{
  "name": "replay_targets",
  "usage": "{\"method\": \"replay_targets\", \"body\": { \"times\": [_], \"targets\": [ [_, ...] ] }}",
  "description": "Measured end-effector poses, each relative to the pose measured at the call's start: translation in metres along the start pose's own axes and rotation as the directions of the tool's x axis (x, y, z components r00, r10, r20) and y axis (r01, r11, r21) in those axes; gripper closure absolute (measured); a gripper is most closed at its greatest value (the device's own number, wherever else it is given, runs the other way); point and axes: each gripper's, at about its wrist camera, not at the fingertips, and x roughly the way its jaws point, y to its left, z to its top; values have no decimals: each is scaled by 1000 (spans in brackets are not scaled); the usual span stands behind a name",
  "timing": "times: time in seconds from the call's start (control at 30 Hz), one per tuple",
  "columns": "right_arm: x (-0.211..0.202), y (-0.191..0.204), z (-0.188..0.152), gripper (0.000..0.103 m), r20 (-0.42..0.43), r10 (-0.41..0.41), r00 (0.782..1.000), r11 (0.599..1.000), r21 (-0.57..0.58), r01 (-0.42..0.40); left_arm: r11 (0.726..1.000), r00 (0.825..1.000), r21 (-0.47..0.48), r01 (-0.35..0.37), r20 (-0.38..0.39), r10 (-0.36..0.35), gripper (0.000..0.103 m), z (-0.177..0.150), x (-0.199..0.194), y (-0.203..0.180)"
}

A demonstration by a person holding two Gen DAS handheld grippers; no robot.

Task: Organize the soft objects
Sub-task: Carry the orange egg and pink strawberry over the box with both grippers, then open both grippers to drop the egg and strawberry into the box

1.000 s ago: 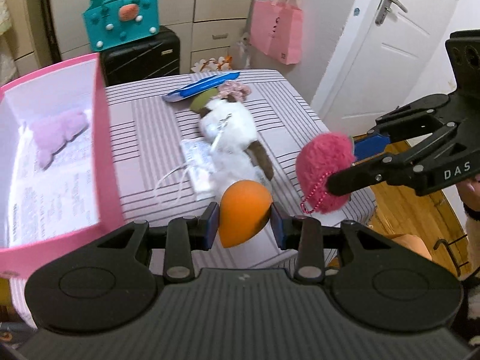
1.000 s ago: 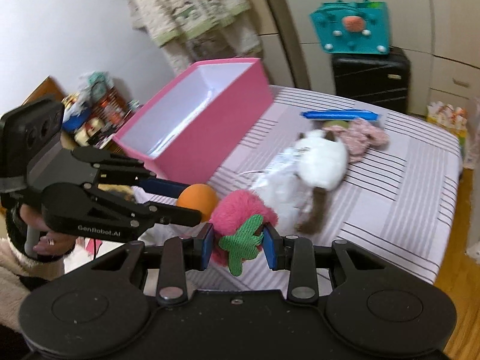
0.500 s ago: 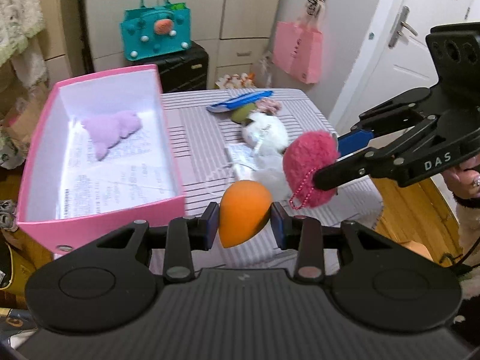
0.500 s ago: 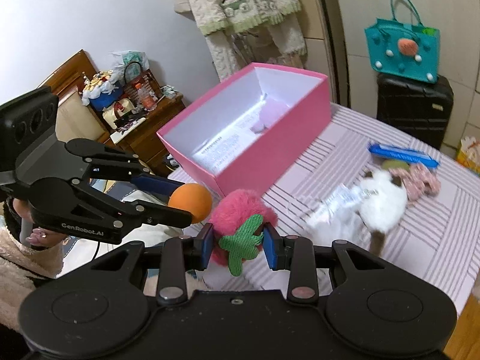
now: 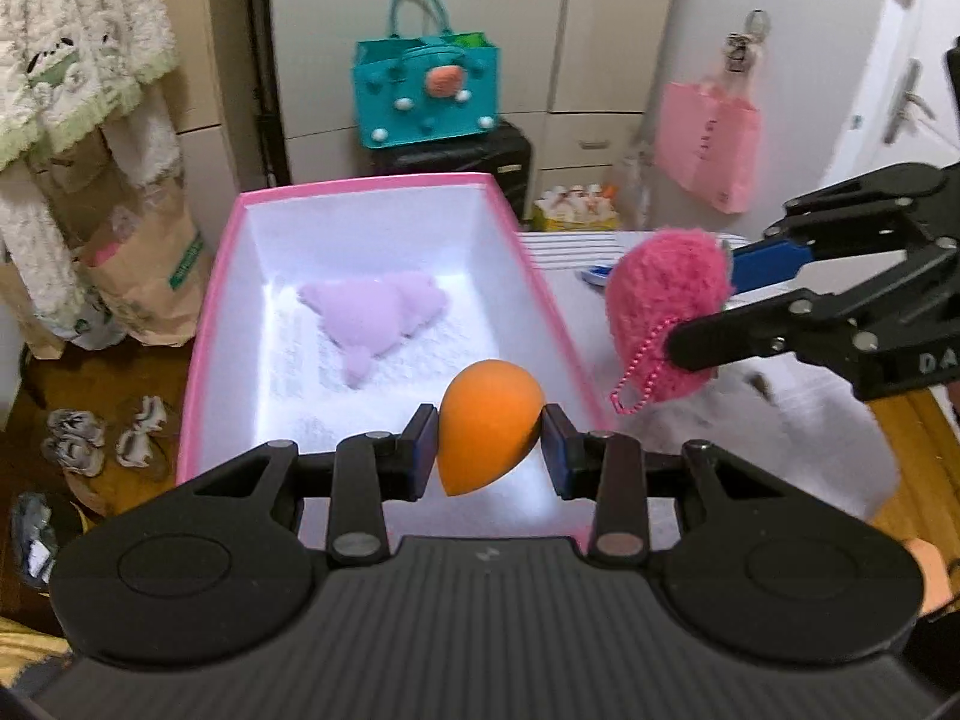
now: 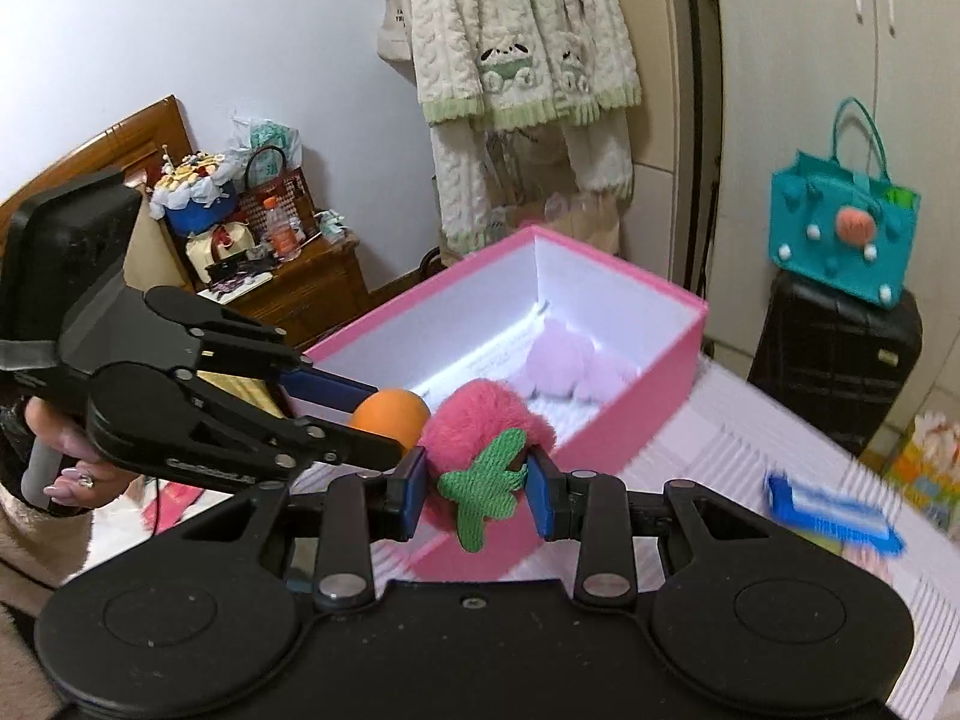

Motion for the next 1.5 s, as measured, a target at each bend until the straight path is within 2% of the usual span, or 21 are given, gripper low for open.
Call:
{"method": "replay_targets", "body": {
  "times": [0.2, 0.4, 0.57, 0.67, 0.7, 0.8, 0.9, 0.93, 1.0, 1.13, 1.2, 1.23, 1.3, 1.37, 1.5],
  "targets": [
    [52, -6, 31, 64, -20, -71, 997, 992, -103, 68, 997, 997, -1, -74, -19, 74, 67, 25, 45, 35],
    [113, -16, 56, 64, -109, -136, 985, 974, -194, 113, 992, 990, -53, -113, -92, 108, 67, 45, 95, 66],
    [160, -34, 71, 64, -206, -205, 957, 961, -227, 158, 988, 978, -47, -149, -155, 140, 67, 53, 123, 76],
    [177, -44, 76, 63, -249, -246, 937, 953, -240, 187, 991, 977, -79, -107, -196, 90, 66, 57, 135, 84],
    [182, -47, 76, 63, -264, -258, 929, 949, -248, 193, 990, 975, -86, -114, -201, 95, 66, 57, 137, 85],
    [190, -50, 77, 59, -276, -295, 915, 936, -278, 218, 989, 977, -49, -140, -171, 129, 66, 59, 138, 80],
    [194, -43, 72, 58, -234, -364, 901, 891, -369, 264, 986, 976, -44, -163, -154, 154, 64, 60, 138, 80],
    [195, -43, 71, 54, -239, -373, 897, 887, -375, 269, 984, 975, -46, -171, -150, 163, 64, 60, 138, 79],
    [193, -45, 73, 46, -239, -349, 906, 900, -354, 253, 981, 973, -34, -188, -141, 182, 62, 61, 138, 76],
    [177, -50, 76, 46, -193, -325, 926, 920, -290, 262, 981, 977, -22, -193, -100, 190, 57, 61, 131, 72],
    [165, -57, 79, 46, -181, -286, 941, 945, -216, 246, 982, 979, -29, -189, -79, 186, 55, 60, 124, 72],
    [158, -59, 79, 46, -174, -262, 949, 957, -178, 231, 981, 979, -24, -192, -70, 190, 49, 59, 122, 71],
    [145, -64, 78, 46, -159, -209, 965, 975, -104, 194, 977, 976, 4, -212, -43, 212, 44, 59, 113, 67],
    [131, -65, 76, 46, -147, -171, 974, 985, -59, 164, 975, 974, 16, -223, -24, 223, 44, 57, 102, 66],
    [112, -58, 68, 46, -133, -120, 984, 993, -16, 119, 979, 979, -4, -202, -13, 202, 43, 55, 80, 66]
  ]
}}
